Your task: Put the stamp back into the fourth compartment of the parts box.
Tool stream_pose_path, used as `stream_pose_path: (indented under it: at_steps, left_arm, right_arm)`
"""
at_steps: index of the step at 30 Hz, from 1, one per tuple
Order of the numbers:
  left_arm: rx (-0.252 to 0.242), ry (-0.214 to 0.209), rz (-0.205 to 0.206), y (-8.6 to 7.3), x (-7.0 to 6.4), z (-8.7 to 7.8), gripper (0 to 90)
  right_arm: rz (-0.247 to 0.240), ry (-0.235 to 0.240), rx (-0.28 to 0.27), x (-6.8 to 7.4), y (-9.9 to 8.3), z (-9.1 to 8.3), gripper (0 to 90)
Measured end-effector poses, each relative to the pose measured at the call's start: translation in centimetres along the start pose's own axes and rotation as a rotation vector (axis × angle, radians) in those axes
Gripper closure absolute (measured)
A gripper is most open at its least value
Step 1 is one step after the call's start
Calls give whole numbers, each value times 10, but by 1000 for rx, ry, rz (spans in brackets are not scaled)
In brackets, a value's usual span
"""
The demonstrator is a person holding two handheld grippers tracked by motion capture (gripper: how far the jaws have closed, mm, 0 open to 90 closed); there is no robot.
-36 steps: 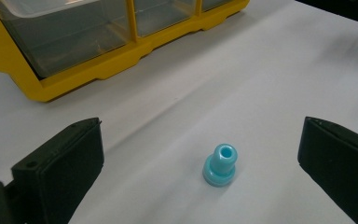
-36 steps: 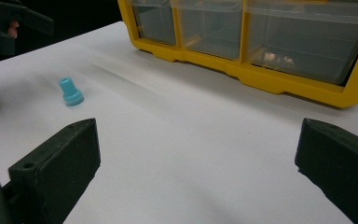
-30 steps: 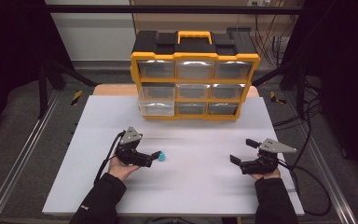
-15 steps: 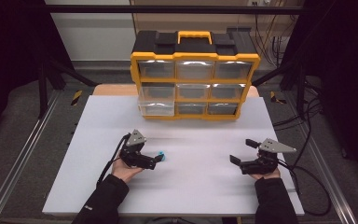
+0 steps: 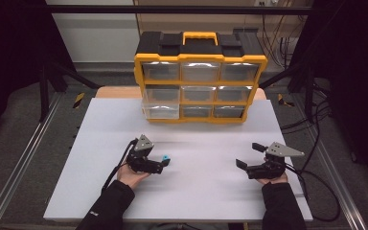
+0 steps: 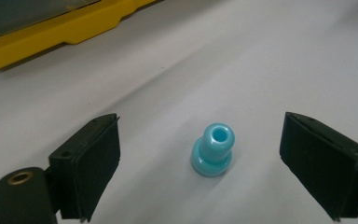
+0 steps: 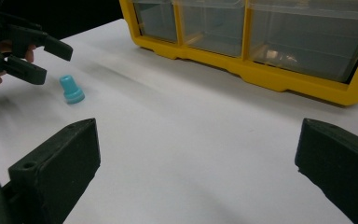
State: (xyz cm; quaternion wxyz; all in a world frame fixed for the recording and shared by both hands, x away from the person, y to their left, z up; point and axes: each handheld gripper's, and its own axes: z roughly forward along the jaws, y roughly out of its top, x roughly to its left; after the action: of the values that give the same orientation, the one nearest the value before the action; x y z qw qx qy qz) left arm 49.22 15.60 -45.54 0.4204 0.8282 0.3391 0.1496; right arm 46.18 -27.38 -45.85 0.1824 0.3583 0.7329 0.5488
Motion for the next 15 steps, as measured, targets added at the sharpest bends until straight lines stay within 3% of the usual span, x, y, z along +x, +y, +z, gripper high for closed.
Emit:
stream_pose_path:
  at_steps: [15]
  left_arm:
    - [7,-15,-7,-1,-3,4,296]
  right_arm:
    - [0,-1,4,0,0,1,5]
